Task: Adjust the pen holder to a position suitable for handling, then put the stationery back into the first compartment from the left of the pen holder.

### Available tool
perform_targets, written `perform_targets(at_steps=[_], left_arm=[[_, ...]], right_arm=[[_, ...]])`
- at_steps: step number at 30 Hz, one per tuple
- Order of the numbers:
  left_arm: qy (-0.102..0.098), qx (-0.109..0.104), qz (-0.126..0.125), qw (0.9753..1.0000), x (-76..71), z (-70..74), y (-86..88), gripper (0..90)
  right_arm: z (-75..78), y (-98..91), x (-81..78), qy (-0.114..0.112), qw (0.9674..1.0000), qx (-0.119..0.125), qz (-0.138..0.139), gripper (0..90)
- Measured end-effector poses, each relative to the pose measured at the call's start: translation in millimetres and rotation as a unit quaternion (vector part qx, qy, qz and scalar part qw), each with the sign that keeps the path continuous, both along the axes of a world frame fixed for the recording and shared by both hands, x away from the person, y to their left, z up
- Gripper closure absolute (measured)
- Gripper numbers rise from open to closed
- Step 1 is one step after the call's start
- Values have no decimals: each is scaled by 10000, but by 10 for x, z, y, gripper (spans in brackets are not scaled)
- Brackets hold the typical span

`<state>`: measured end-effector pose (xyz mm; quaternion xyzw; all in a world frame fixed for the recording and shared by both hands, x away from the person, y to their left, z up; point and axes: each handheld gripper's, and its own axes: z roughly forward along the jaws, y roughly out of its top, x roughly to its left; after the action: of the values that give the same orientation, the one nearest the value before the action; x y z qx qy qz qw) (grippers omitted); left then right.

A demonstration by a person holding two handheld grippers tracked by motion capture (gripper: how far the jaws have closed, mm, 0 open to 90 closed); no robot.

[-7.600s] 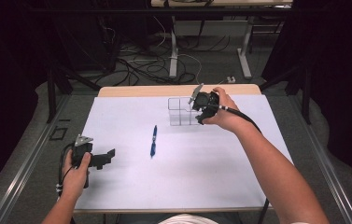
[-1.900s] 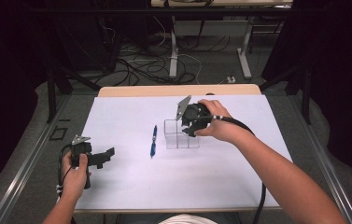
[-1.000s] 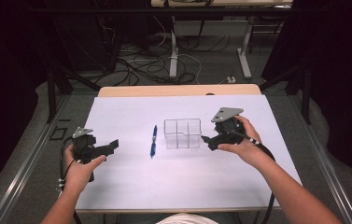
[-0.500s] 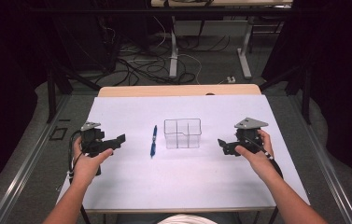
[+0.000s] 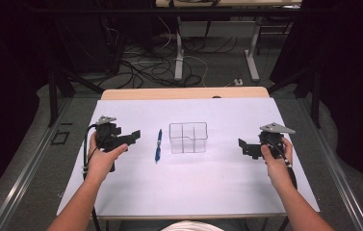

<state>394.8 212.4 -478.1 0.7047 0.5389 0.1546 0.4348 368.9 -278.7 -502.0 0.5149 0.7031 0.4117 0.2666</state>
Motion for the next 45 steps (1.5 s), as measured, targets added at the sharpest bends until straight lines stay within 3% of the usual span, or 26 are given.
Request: perform_targets(at_steps=[9,12,18,21,28,34,39,42,45], left_arm=[[66,-151,-46,9999,154,74,-132,165],[118,-109,-43,9999,208,64,-175,183],[287,-154,-109,9994,301,80,-224,250],[314,-211,-14,9993,344,97,-257,311],[561,-12,-16,9984,510,130,-378,391],[962,198,-93,9951,664,90,-500,434],[1151,299,-42,9929,758,12,-595,455],[1259,341,37,9914,801,-23,-644,461],[1434,232,117,9893,840,-66,-669,469]], right_arm=[[-28,-71,1,19,10000,87,-45,0],[-27,-62,10,52,9999,89,-43,0],[-33,-52,27,68,9999,85,-16,0],[-33,-56,18,73,9999,71,-11,0],[-31,-75,8,80,9998,165,21,0],[-49,-66,20,152,9997,189,83,0],[-62,-43,19,202,9995,192,126,0],[-67,-40,19,201,9995,178,181,0],[-69,-38,19,221,9994,197,201,0]])
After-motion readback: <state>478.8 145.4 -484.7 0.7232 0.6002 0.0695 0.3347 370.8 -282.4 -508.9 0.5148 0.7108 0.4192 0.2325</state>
